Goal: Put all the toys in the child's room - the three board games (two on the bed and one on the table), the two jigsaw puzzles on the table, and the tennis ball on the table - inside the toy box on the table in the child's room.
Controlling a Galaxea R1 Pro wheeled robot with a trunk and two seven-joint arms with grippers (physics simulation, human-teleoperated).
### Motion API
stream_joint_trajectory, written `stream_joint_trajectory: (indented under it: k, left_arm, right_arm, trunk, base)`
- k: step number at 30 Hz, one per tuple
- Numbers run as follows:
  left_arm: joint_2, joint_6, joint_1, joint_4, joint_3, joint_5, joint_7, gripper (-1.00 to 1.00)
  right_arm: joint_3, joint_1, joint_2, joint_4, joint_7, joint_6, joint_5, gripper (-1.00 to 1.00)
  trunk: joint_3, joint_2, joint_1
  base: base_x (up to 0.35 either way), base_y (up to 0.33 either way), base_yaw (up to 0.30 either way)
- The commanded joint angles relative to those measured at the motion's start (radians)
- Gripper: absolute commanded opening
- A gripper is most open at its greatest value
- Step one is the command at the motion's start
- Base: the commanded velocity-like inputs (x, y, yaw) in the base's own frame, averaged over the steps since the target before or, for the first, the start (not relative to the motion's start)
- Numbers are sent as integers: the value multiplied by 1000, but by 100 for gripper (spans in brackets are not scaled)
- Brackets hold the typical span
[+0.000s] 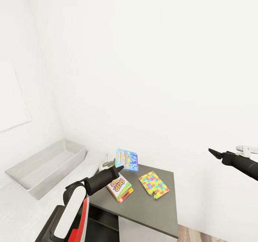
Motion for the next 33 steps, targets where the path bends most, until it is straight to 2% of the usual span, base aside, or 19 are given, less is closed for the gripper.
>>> stream_joint_trajectory:
  k: [1,16,33]
  left_arm:
    - [0,5,0,0,1,-1,-3,-100]
    - [0,5,2,3,1,-4,6,-100]
    - [-1,5,6,3,0,-4,9,-100]
  right_arm:
    - [-1,-1,0,0,0,8,-7,100]
    - [-1,-1,-1,0,0,8,-7,100]
    - [-1,-1,-1,0,0,8,-6,100]
  trunk:
    - [0,-1,0]
    - [0,-1,0]
    - [0,-1,0]
  base:
    - [39,4,0]
    - [212,1,0]
    - [38,0,0]
